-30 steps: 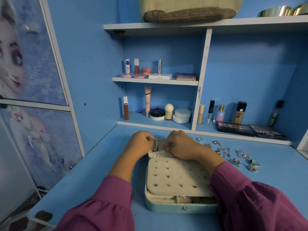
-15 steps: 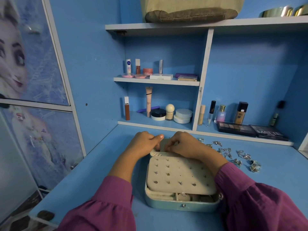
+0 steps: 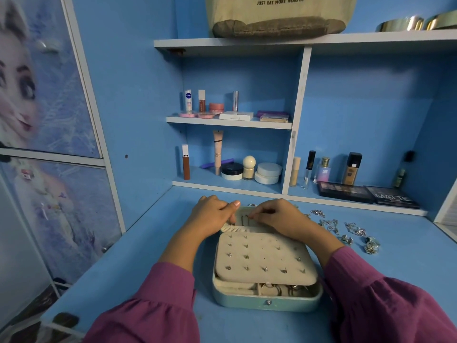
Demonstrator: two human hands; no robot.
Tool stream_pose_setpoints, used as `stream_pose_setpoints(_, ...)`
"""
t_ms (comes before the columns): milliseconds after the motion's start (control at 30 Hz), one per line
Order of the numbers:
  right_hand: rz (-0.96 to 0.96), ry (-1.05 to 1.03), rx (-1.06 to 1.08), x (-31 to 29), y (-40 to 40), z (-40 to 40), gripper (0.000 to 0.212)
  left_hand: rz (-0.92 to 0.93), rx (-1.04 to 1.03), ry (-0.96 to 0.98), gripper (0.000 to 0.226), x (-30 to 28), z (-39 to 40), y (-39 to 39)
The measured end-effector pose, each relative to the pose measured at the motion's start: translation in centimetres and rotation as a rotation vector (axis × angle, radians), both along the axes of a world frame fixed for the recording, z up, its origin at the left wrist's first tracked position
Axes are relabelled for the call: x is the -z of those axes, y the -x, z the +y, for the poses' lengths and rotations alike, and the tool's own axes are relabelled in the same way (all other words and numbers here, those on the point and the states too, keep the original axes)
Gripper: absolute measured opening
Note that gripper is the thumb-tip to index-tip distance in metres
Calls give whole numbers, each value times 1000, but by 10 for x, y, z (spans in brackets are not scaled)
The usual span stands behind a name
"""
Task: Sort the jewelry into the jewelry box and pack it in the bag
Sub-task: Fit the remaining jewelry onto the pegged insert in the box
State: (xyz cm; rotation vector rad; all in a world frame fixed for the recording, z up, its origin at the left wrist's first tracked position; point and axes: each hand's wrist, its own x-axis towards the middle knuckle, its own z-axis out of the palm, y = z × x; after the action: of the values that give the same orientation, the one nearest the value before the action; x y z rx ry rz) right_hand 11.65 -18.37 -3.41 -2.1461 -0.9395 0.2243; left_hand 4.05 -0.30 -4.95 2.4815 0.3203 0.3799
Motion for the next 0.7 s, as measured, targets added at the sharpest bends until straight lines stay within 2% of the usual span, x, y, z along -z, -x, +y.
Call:
stream_pose_setpoints(167, 112, -32, 35, -1, -2, -4, 16, -7, 3, 2, 55, -1, -1, 0)
stream_pose_setpoints(333, 80, 110, 3, -5, 0, -1, 19, 16, 4, -53, 57, 0, 0, -1)
stream_pose_setpoints(700, 107, 159, -48, -10, 7, -1, 22, 7, 28, -88, 57, 0, -4, -2)
